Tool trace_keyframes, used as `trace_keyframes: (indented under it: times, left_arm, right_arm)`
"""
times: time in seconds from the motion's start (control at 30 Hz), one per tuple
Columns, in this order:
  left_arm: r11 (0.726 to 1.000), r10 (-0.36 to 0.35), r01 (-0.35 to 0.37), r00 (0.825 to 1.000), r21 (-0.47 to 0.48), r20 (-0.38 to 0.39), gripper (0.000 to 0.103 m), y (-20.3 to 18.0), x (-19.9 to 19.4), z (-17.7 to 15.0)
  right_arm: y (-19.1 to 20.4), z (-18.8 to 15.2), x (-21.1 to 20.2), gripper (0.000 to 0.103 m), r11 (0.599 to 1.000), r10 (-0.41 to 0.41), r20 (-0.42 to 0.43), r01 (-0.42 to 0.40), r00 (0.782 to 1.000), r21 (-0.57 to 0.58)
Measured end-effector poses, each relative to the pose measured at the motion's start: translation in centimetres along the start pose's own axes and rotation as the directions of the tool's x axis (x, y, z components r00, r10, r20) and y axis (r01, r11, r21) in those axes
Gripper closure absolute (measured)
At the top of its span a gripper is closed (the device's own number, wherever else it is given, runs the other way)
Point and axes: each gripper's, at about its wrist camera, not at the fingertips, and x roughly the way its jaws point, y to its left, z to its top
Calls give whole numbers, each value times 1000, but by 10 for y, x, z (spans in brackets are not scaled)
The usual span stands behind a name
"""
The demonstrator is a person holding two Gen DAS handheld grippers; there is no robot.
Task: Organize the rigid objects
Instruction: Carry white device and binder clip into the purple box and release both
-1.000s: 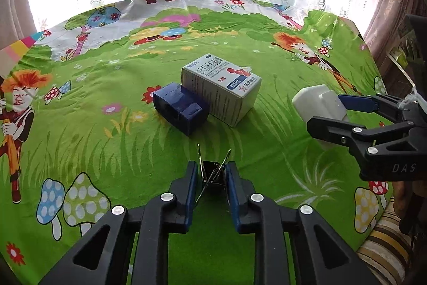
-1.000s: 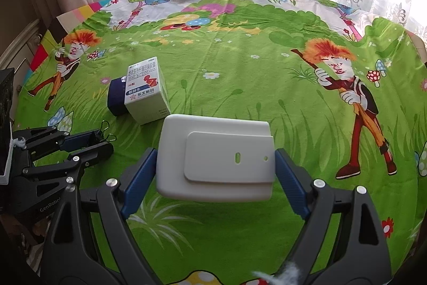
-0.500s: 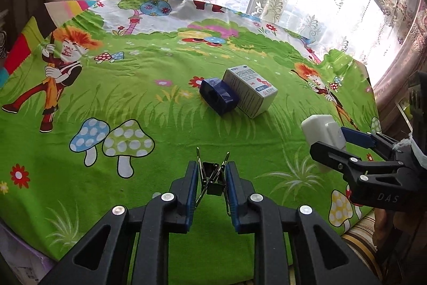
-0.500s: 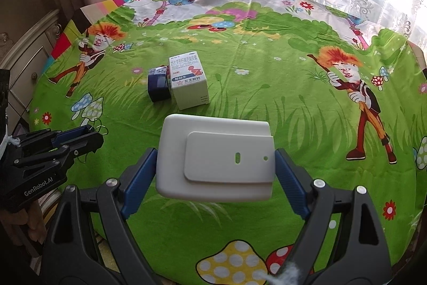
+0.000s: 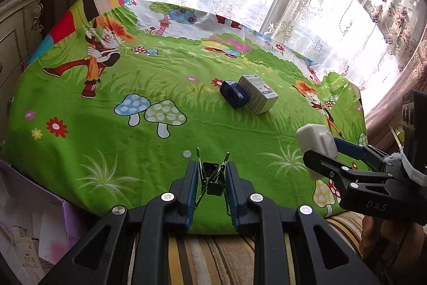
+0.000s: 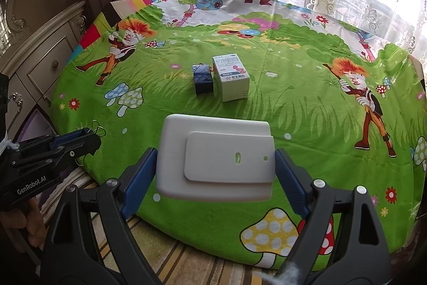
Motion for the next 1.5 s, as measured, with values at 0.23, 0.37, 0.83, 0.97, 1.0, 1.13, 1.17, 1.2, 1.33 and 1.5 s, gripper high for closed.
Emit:
trace_keyframes:
  times: [0.23, 0.37, 0.83, 0.97, 1.0, 1.13, 1.17, 1.2, 1.33, 1.5]
  left_arm:
    - [997, 56, -54, 998, -52, 34, 81, 28, -33, -15]
    - [991, 107, -102, 993, -84, 58, 81, 46, -54, -24]
    - [930, 258, -227, 963, -289, 77, 81, 139, -104, -51]
    - [902, 295, -252, 952, -351, 76, 81, 167, -117, -60]
    - [895, 304, -257, 950, -366, 76, 81, 174, -120, -62]
    - [866, 338, -278, 938, -416, 75, 81, 197, -131, -68]
    - [859, 345, -282, 936, -427, 76, 81, 202, -133, -70]
    - [854, 350, -285, 934, -435, 76, 81, 206, -136, -71]
    - [833, 371, -297, 926, -467, 73, 81, 220, -142, -77]
    - [809, 391, -307, 918, -501, 69, 81, 233, -146, -82]
  right_arm:
    - [34, -5, -12, 14, 998, 30, 3, -30, 1000, -59]
    - [57, -7, -17, 14, 993, 49, 3, -49, 999, -104]
    - [136, -12, -24, 14, 961, 117, -20, -118, 993, -248]
    - [163, -12, -23, 14, 945, 137, -35, -142, 990, -294]
    - [170, -12, -23, 14, 940, 144, -39, -149, 989, -307]
    - [201, -15, -22, 14, 915, 184, -63, -194, 981, -355]
    - [210, -15, -22, 14, 907, 194, -70, -206, 979, -368]
    - [217, -16, -21, 14, 899, 203, -76, -216, 976, -380]
    - [245, -19, -18, 14, 869, 244, -111, -268, 963, -416]
    - [279, -29, -15, 14, 821, 284, -154, -323, 946, -470]
